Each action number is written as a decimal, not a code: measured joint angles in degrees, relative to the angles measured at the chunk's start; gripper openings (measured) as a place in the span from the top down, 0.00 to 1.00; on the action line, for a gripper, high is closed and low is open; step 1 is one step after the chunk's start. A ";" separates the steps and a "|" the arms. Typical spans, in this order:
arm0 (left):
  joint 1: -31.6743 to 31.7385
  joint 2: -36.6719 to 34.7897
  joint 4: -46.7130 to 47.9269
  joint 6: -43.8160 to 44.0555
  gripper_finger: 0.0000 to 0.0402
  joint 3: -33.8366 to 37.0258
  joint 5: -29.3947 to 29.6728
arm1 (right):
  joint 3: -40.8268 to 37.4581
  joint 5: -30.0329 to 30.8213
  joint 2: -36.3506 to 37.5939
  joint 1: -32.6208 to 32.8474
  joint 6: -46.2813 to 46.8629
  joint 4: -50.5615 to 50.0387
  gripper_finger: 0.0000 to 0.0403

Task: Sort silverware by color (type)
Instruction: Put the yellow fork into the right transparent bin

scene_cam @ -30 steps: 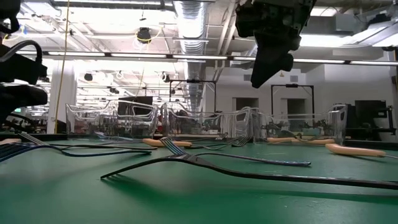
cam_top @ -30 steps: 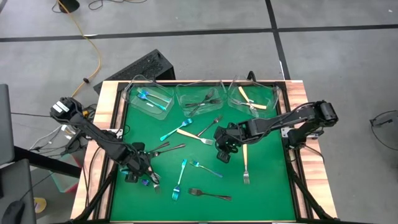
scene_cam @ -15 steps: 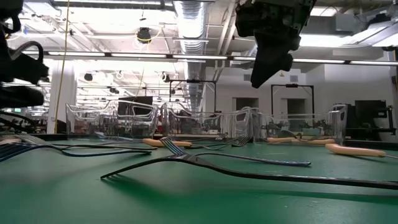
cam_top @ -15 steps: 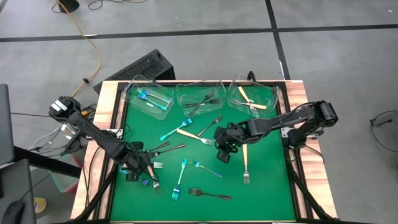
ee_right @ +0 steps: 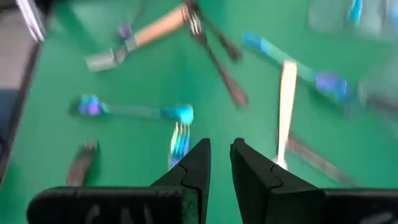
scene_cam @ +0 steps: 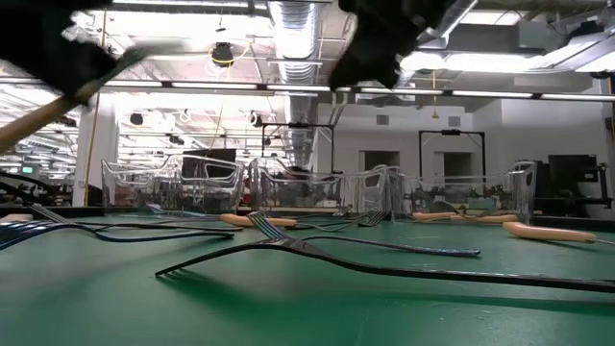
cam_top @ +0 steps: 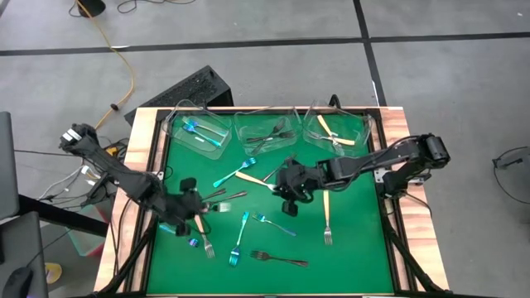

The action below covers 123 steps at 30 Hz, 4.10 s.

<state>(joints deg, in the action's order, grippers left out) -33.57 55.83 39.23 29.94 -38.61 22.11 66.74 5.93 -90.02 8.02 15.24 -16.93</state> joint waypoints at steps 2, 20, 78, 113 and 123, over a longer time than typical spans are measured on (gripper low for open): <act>0.96 -2.91 -3.61 -3.45 0.94 0.01 5.34 | 0.00 0.00 0.00 -0.42 -3.08 4.35 0.78; 13.63 -7.05 -38.44 -37.79 0.94 0.66 3.40 | 0.04 -7.57 -0.64 -4.95 -18.51 41.25 0.47; 32.31 9.23 -62.39 -37.90 0.66 0.66 -15.58 | 0.00 -2.52 1.47 -4.75 -21.00 39.54 0.88; 32.34 9.25 -52.91 -33.56 0.61 0.66 -13.05 | 0.04 5.96 11.76 -44.84 -18.56 -14.39 0.88; 32.33 9.25 -51.27 -33.48 0.61 0.66 -12.63 | 0.04 5.93 2.20 -49.52 -24.08 -22.16 0.88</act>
<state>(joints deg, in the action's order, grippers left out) -1.25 65.08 -12.04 -3.54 -37.95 9.47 66.78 11.87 -87.82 -41.50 -8.83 -39.09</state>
